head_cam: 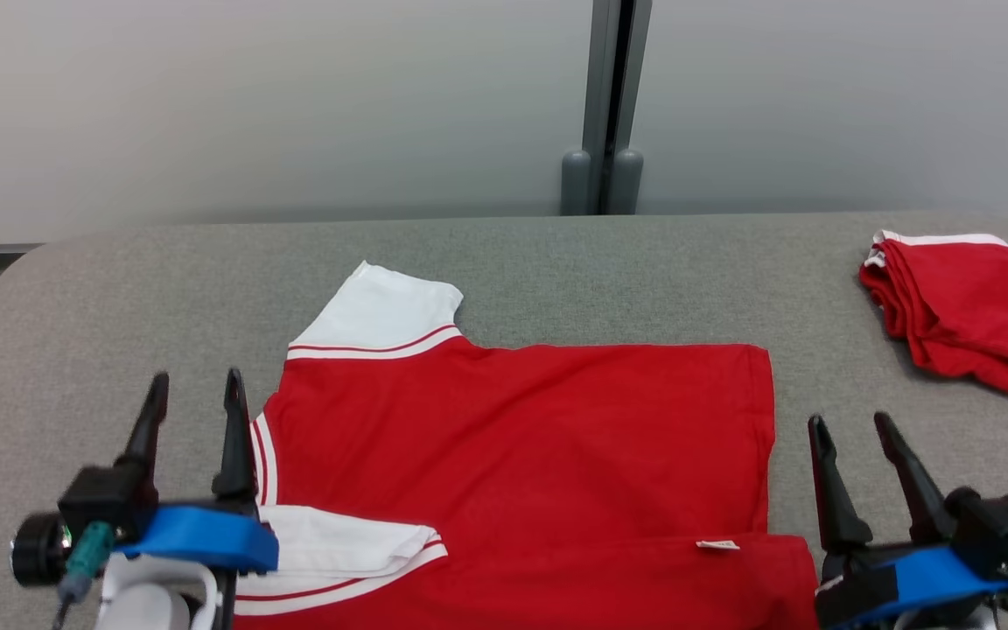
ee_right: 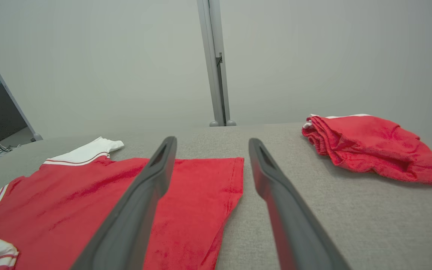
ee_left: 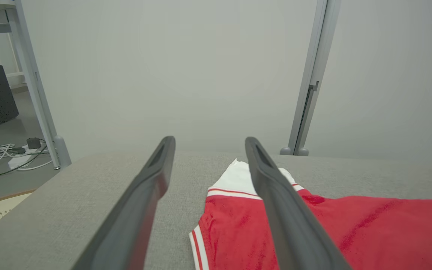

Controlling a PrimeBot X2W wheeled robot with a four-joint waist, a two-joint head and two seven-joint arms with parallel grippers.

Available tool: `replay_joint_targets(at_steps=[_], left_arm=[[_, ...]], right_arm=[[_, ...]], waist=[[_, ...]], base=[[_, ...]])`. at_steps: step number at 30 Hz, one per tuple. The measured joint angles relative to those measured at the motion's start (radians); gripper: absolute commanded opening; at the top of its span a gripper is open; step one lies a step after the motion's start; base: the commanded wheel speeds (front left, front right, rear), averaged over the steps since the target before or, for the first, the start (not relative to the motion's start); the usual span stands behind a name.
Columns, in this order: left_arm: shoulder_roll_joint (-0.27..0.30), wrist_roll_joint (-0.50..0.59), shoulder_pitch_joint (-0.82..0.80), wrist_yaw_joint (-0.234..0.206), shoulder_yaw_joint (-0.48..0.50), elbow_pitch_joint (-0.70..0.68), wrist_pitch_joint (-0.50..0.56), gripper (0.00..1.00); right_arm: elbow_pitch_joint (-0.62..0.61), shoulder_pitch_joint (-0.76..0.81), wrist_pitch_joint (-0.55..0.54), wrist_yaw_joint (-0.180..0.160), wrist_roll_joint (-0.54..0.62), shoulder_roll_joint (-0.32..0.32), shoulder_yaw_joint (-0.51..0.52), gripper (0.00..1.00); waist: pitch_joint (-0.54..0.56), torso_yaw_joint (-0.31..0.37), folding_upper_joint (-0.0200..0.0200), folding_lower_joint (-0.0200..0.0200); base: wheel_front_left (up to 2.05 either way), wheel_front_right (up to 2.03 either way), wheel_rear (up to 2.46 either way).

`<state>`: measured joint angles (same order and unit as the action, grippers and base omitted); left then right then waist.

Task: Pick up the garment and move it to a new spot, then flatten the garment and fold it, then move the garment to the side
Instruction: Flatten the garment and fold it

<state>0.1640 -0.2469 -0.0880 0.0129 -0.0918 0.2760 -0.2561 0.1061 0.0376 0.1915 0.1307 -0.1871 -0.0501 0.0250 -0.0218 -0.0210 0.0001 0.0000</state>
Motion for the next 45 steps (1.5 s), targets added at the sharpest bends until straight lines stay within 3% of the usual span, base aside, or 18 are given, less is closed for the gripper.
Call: replay_joint_targets(at_steps=[7,13,23,34,45], left_arm=[[0.080,0.011,-0.275,0.063,-0.024,0.023,0.065,1.00],[0.137,0.009,-0.525,0.100,-0.060,0.108,0.131,1.00],[0.216,-0.101,-0.836,0.113,-0.203,0.326,0.266,1.00],[0.283,-0.251,-0.928,0.117,-0.397,0.544,0.416,1.00],[0.319,-0.406,-0.942,0.117,-0.502,0.612,0.490,1.00]], right_arm=[[0.028,-0.209,-0.091,0.000,0.053,-0.001,0.013,1.00],[0.076,-0.403,-0.180,0.000,0.065,-0.044,-0.017,1.00],[0.086,-0.555,-0.195,0.000,0.064,-0.049,-0.066,1.00],[0.106,-0.604,-0.167,0.000,0.067,-0.034,-0.077,1.00],[0.116,-0.622,-0.163,0.000,0.067,-0.029,-0.087,1.00]], waist=[[-0.081,0.028,0.0000,0.0001],[-0.187,0.071,0.0000,0.0002],[-0.368,0.140,-0.0001,0.0003],[-0.466,0.190,-0.0001,0.0002],[-0.496,0.217,-0.0001,0.0000]], base=[[0.00,0.00,0.00],[0.00,0.00,0.00],[0.00,0.00,0.00],[0.00,0.00,0.00],[0.00,0.00,0.00]])
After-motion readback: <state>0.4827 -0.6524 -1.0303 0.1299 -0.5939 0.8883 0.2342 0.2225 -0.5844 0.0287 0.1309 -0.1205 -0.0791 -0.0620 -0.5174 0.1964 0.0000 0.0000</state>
